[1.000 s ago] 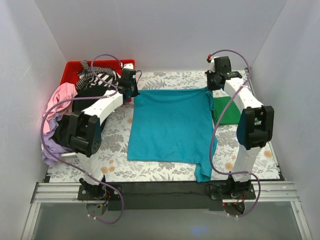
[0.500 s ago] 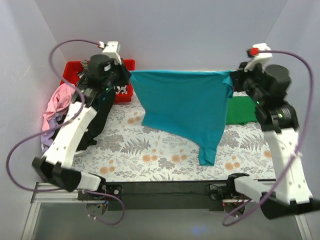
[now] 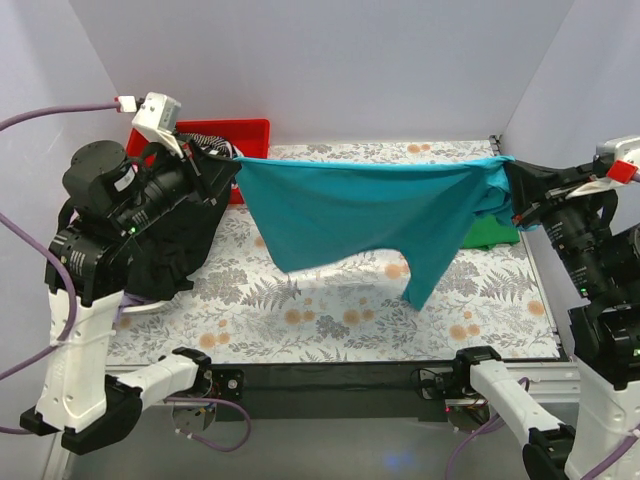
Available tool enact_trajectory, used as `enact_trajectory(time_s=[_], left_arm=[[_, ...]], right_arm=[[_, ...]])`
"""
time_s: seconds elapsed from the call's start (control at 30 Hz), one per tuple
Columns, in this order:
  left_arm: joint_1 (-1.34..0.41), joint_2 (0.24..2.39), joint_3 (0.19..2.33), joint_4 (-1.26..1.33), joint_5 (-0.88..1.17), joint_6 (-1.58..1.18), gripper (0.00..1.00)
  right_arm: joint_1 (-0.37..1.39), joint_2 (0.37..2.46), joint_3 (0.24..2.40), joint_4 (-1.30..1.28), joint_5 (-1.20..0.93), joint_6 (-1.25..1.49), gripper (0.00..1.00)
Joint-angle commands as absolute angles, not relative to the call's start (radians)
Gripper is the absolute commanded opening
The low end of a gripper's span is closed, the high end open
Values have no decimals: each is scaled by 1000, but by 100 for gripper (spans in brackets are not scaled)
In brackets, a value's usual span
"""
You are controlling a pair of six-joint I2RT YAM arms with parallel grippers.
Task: Fold and stack the t-shirts
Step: Flatten the tshirt out
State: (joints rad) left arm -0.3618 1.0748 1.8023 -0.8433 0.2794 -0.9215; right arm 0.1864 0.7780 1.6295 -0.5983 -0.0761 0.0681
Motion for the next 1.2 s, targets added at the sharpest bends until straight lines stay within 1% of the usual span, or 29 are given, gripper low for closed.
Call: enact_trajectory(time_s=[0.0, 0.03, 0.1, 0.2, 0.33, 0.37, 0.43, 0.47, 0.53, 0.57, 0.67, 0.8, 0.87, 0.9, 0.93, 0.97, 1.0, 1.1, 1.17], left_arm=[[-359, 1146, 1856, -949, 313, -930, 0], [-357, 1179, 1862, -956, 298, -930, 0], [-357, 1204, 1832, -944, 197, -922, 0], [-357, 1275, 1731, -904, 71, -908, 0], [-357, 1408, 1602, -832, 40, -897, 0], [-357, 1434, 1554, -815, 22, -905, 0], [-356, 1509, 1497, -744, -32, -907, 0], [-357, 1535, 1470, -730, -38, -907, 0], [-357, 1621, 1454, -689, -86, -910, 0], [-357, 1653, 1451, -675, -98, -910, 0], [-357, 1759, 1447, -602, -187, -902, 0], [-356, 1908, 1528, -575, -262, -871, 0], [-356, 1965, 1575, -578, -300, -854, 0], [-356, 1976, 1583, -575, -343, -850, 0], [-354, 1983, 1588, -572, -353, -842, 0], [-351, 1988, 1588, -571, -357, -839, 0], [-348, 1987, 1585, -563, -371, -838, 0], [-337, 1974, 1571, -555, -379, -831, 0], [-333, 1965, 1560, -548, -370, -825, 0]], right_arm=[[189, 862, 1649, -538, -129, 67, 1], [189, 883, 1643, -529, -149, 66, 1], [189, 963, 1635, -518, -161, 75, 1], [189, 1087, 1582, -500, -167, 78, 1], [187, 1253, 1436, -438, -141, 80, 1], [189, 1320, 1416, -424, -138, 84, 1], [189, 1388, 1370, -359, -140, 89, 1], [187, 1461, 1358, -353, -144, 90, 1], [189, 1540, 1361, -344, -124, 90, 1], [186, 1624, 1388, -331, -123, 86, 1], [184, 1774, 1442, -315, -97, 72, 1], [178, 1934, 1578, -317, -101, 55, 1], [173, 1982, 1650, -322, -84, 37, 21], [170, 1988, 1672, -342, -69, 34, 35], [167, 1985, 1680, -344, -13, 31, 83], [158, 1961, 1675, -342, 27, 25, 97], [153, 1948, 1674, -341, 50, 18, 98], [121, 1899, 1657, -356, 81, 3, 99], [100, 1858, 1609, -364, 121, 5, 98]])
